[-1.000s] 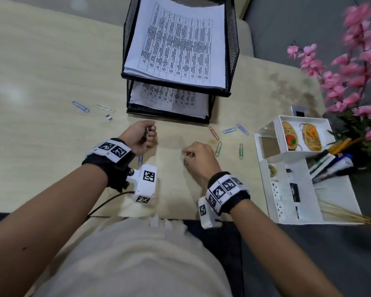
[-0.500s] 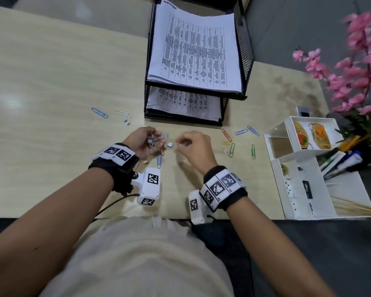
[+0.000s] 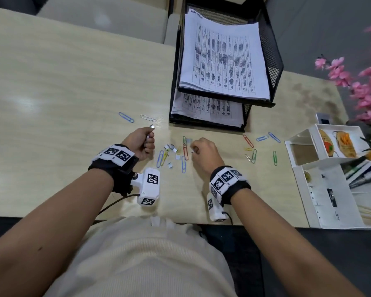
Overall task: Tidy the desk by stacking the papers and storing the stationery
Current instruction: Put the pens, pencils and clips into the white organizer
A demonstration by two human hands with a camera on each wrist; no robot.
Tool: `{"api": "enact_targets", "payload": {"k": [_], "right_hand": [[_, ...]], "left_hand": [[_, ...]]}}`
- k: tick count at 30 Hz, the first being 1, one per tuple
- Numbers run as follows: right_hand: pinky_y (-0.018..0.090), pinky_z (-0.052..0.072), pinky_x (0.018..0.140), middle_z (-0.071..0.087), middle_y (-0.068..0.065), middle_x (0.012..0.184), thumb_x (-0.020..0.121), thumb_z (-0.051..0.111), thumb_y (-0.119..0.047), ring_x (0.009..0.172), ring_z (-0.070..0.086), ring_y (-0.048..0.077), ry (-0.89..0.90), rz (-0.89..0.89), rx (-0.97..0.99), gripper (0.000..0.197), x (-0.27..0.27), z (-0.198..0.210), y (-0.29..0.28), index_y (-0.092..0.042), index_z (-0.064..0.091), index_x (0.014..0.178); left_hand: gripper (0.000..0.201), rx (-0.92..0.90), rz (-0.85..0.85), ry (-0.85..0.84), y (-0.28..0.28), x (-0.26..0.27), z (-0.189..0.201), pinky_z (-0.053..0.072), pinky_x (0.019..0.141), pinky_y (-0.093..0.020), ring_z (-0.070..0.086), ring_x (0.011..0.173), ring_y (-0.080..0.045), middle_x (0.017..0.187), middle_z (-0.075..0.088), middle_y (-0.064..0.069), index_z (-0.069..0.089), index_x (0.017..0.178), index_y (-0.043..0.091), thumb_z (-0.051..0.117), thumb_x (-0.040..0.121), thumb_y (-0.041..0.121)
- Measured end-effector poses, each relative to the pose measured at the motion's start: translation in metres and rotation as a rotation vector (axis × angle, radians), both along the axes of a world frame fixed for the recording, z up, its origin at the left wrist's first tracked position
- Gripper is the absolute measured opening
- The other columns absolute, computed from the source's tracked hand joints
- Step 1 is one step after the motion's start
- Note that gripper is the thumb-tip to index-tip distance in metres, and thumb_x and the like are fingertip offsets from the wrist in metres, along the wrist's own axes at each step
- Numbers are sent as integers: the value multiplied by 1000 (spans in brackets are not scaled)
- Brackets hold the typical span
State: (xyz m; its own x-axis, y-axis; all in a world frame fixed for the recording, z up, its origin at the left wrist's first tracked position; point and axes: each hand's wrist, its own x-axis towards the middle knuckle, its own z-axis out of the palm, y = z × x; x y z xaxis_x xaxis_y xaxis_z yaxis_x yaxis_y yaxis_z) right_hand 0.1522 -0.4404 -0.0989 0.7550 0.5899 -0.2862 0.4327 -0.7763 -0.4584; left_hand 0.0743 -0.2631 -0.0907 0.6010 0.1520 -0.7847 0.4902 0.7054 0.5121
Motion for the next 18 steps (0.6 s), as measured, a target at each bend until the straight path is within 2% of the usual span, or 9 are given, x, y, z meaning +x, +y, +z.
{"api": "enact_targets", "payload": {"k": [2,4,6,10,15,17,18], "right_hand": [[31,43,74,56,14,88,79,46,6,83,52,28,-46,-25,25,17,4,2,7,4,62,86],[28,39,69,51,10,83,80,45,4,78,48,26,-83,-40,48,17,10,3,16,2,62,85],[28,37,67,52,12,84,80,44,5,77,48,26,-96,2,12,19,14,1,24,2,63,84],[31,44,75,60,18,98,81,45,5,89,57,32,-114,34,-65,22,21,-5,29,1,66,90],[34,50,74,64,18,90,76,51,3,86,60,33,-67,-32,-106,15,27,-5,28,0,65,81],[30,51,72,64,16,84,75,55,1,83,60,29,-13,-111,-51,11,28,-2,29,-1,65,79],[23,48,70,63,12,81,75,57,0,79,58,24,3,-144,8,9,27,1,31,-2,65,80]], "left_hand": [[37,-2,10,6,6,-3,-1,13,28,-13,23,21,-5,27,26,4,29,59,19,30,96,24],[37,-2,17,7,10,-4,-1,14,28,-14,23,21,-6,28,26,3,29,60,19,30,96,24],[37,-2,22,11,12,-5,-1,16,27,-13,24,21,-5,28,27,4,29,60,19,30,96,24],[37,0,80,22,18,-6,-3,27,29,-7,38,23,-6,31,39,5,35,60,17,34,96,23],[37,-16,169,-8,25,-7,-4,35,31,-10,44,27,-8,34,40,2,38,61,12,34,97,19],[37,-31,183,-29,25,-7,-5,37,32,-10,45,28,-10,39,39,1,38,61,12,34,97,17],[37,-37,183,-36,24,-6,-5,38,33,-10,47,29,-10,42,40,0,39,61,11,34,97,17]]}}
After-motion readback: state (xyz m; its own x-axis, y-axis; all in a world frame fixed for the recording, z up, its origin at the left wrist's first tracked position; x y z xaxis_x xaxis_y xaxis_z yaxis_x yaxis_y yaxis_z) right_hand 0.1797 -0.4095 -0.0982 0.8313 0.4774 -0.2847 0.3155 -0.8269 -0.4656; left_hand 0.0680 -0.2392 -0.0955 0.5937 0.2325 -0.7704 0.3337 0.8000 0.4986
